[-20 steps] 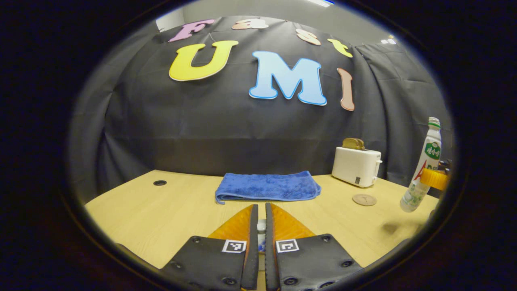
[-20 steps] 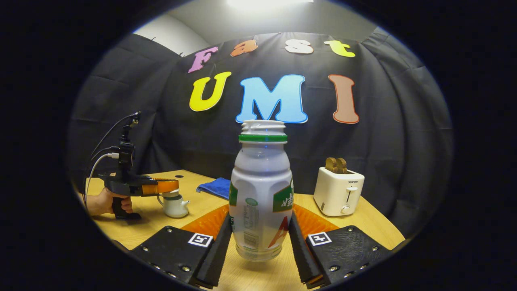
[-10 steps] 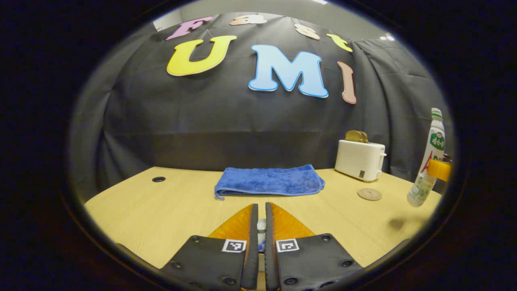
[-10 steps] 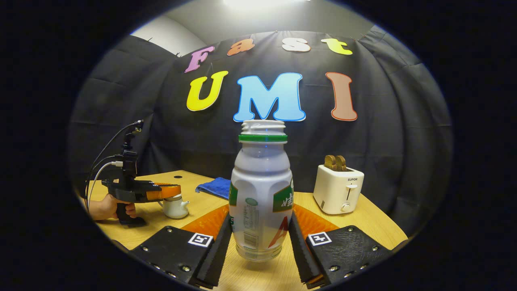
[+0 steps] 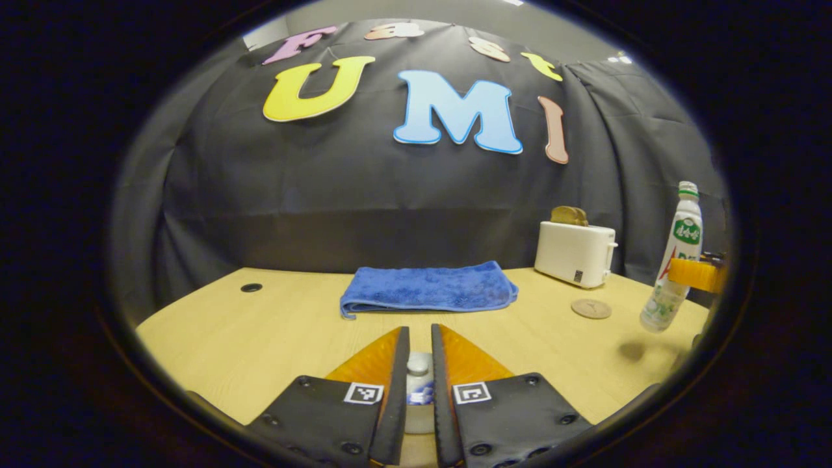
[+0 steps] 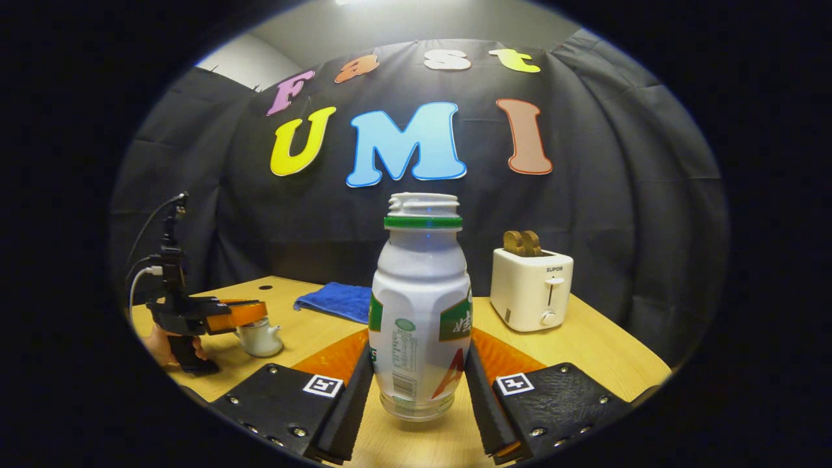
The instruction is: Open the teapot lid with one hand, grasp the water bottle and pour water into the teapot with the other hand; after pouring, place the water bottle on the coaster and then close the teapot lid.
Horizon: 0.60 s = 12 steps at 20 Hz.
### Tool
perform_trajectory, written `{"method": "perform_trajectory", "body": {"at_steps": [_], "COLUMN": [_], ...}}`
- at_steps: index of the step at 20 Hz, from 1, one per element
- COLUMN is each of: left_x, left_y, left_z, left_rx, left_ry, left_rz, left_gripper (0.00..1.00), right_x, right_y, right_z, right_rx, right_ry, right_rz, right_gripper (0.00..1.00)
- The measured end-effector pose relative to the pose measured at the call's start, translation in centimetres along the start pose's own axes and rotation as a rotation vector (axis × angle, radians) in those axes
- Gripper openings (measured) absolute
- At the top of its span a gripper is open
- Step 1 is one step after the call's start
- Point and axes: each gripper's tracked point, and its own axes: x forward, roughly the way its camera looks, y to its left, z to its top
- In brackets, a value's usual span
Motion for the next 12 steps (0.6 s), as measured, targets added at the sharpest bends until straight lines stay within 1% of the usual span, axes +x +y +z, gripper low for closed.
{"method": "perform_trajectory", "body": {"at_steps": [1, 2, 3, 4, 5, 7, 10, 12], "left_x": [-0.6, -1.3, -2.2, -3.3, -4.5, -7.2, -11.1, -13.1], "left_y": [0.3, 0.5, 0.4, -0.3, -1.0, -1.9, -3.2, -4.7], "left_z": [0.8, 1.6, 2.1, 3.0, 3.9, 5.8, 7.8, 7.7], "left_rx": [0.004, 0.008, 0.009, 0.007, 0.005, 0.013, 0.016, 0.005], "left_ry": [-0.016, -0.028, -0.037, -0.051, -0.071, -0.122, -0.172, -0.172], "left_rz": [0.013, 0.028, 0.032, 0.013, -0.003, -0.030, -0.076, -0.125], "left_gripper": [0.39, 0.41, 0.50, 0.59, 0.73, 0.81, 0.92, 0.92], "right_x": [0.8, 1.7, 2.5, 3.3, 4.2, 5.9, 8.4, 10.1], "right_y": [-0.9, -1.7, -2.5, -3.3, -4.3, -5.6, -7.1, -7.1], "right_z": [-0.1, -0.2, -0.2, -0.3, -0.4, -0.1, 0.1, -0.5], "right_rx": [0.017, 0.043, 0.064, 0.074, 0.076, 0.089, 0.057, 0.035], "right_ry": [0.006, 0.014, 0.020, 0.027, 0.035, 0.041, 0.041, 0.059], "right_rz": [-0.023, -0.042, -0.058, -0.079, -0.107, -0.138, -0.183, -0.192], "right_gripper": [0.71, 0.71, 0.71, 0.71, 0.71, 0.71, 0.71, 0.71]}}
